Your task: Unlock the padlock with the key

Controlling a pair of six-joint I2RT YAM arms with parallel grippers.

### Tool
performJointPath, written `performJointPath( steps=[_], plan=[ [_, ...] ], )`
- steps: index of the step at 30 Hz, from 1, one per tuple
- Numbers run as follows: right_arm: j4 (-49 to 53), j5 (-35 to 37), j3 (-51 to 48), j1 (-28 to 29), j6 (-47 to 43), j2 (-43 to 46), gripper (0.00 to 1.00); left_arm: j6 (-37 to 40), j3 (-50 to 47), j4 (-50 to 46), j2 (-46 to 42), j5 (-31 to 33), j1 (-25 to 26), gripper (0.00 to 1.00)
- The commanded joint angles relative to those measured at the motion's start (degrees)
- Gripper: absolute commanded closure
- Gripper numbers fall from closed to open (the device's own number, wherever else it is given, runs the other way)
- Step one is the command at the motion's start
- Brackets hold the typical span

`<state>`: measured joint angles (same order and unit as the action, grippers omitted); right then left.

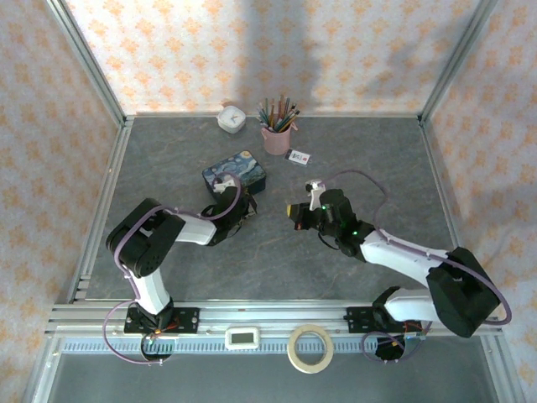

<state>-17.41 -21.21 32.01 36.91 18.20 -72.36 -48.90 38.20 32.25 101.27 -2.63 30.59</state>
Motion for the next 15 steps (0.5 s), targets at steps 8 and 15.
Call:
performJointPath(
  steps=[8,15],
  plan=[
    [-15.62,-10.96,-3.64,-1.35,5.02,-7.15,1.0,-6.76,-5.49,8.29,-8.96,-13.12,-3.42,1.0],
    [-28.67,-18.96,-4.5,-1.92,8.8,-15.52,1.0,-10.26,-8.53,9.97,-14.17,-16.6,-4.65,1.0]
  ],
)
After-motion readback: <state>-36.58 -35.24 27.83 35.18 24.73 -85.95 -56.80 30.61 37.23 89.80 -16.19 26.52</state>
